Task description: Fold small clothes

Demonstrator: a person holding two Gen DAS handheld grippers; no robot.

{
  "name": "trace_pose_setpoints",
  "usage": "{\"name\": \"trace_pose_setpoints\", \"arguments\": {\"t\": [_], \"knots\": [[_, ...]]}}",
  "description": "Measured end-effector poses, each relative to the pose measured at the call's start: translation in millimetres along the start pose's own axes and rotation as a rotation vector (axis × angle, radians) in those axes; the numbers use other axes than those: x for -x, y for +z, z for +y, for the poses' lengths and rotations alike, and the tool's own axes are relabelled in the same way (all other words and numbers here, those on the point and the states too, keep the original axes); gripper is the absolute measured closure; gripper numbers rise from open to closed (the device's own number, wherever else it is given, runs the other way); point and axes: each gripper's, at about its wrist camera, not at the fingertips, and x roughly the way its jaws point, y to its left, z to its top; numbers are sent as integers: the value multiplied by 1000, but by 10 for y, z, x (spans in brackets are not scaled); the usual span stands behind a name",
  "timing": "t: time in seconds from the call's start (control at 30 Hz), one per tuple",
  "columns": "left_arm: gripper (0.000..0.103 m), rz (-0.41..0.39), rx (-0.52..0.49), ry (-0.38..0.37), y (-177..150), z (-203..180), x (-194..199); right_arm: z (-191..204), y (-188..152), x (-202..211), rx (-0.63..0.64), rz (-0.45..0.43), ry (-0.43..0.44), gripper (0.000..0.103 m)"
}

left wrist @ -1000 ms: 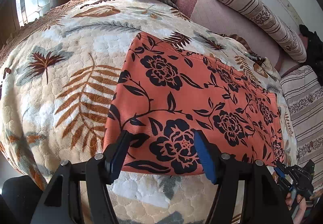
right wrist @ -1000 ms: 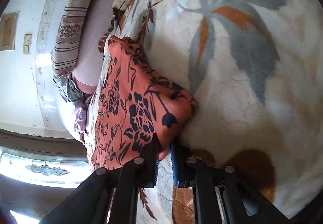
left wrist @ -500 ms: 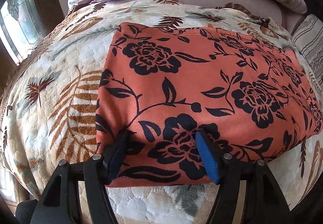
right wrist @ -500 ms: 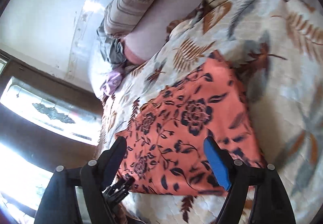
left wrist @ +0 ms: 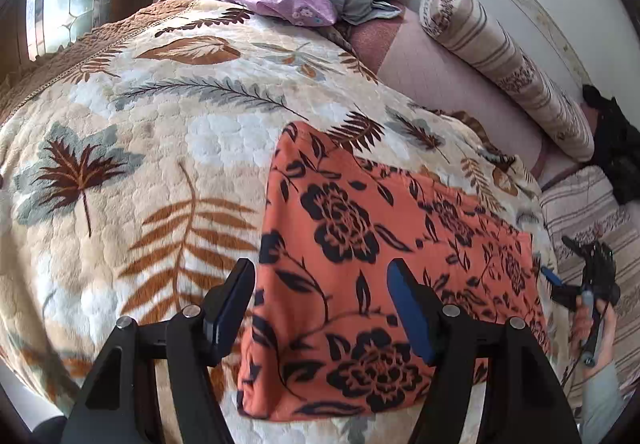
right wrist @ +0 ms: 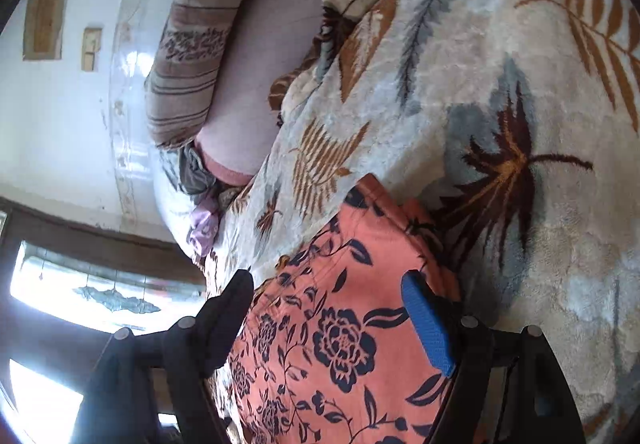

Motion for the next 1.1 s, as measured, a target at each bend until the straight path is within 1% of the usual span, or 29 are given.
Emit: {"name": "trace_pose_setpoints", "arguments": {"t": [0.07, 0.13, 0.17, 0.2, 0.23, 0.27, 0.3, 0.33, 0.4, 0.43, 0.5, 0.57, 0.6, 0.63, 0.67, 0.73, 0.8, 0.87, 0.9, 0.93, 0.97, 1.0, 1.03, 1.07, 1.1], "knots": [[34, 12, 20, -34, 255, 98, -197, 170, -91, -104, 42, 72, 58, 23], [35, 80, 46, -15, 471, 174, -536, 270, -202, -264, 100, 147, 73, 23], [39, 106, 63, -32, 558, 213, -705, 260, -259, -356, 113, 187, 70, 23], [47, 149, 79, -56, 635, 243, -894, 203, -324, -439, 106, 218, 53, 23], [73, 204, 98, -11, 702, 280, -1084, 108, -371, -515, 87, 224, 5, 24], [76, 221, 113, 14, 765, 321, -1203, 17, -411, -553, 71, 214, -20, 24], [76, 193, 115, -2, 839, 338, -1237, -22, -442, -535, 71, 188, 5, 24], [76, 178, 114, 15, 896, 344, -1252, -21, -457, -500, 72, 165, 16, 24], [77, 182, 117, 36, 959, 323, -1241, -8, -489, -438, 70, 155, 9, 24], [77, 171, 108, 59, 972, 298, -1188, 1, -496, -408, 75, 156, -4, 24], [77, 104, 86, 72, 950, 229, -987, 30, -481, -282, 87, 137, -23, 24], [70, 66, 24, 90, 882, 129, -778, 61, -414, -98, 118, 72, -48, 24], [67, 56, -5, 81, 812, 57, -673, 69, -340, -5, 124, 37, -74, 24], [60, 48, -33, 61, 718, -22, -569, 67, -278, 30, 132, 20, -102, 24], [53, 45, -64, 43, 618, -102, -471, 55, -214, 28, 137, 23, -121, 23], [53, 40, -121, 15, 383, -299, -335, 39, -56, -59, 156, 44, -165, 23], [53, 54, -182, -25, 155, -506, -308, 6, 83, -228, 179, 74, -214, 23], [52, 66, -223, -27, -65, -654, -342, -62, 203, -447, 165, 110, -239, 25], [53, 84, -249, -26, -165, -707, -402, -86, 263, -528, 154, 109, -232, 35], [53, 112, -262, -9, -252, -737, -479, -122, 327, -564, 125, 96, -220, 47], [53, 135, -265, 14, -327, -748, -549, -204, 395, -569, 64, 75, -230, 70], [53, 137, -268, 23, -399, -750, -580, -340, 431, -534, -36, 37, -220, 72], [53, 120, -272, 32, -444, -750, -575, -490, 422, -449, -153, -21, -170, 72], [53, 110, -276, 38, -460, -753, -559, -592, 381, -339, -233, -79, -153, 72], [53, 117, -276, 41, -462, -759, -544, -609, 332, -248, -245, -110, -205, 69]]}}
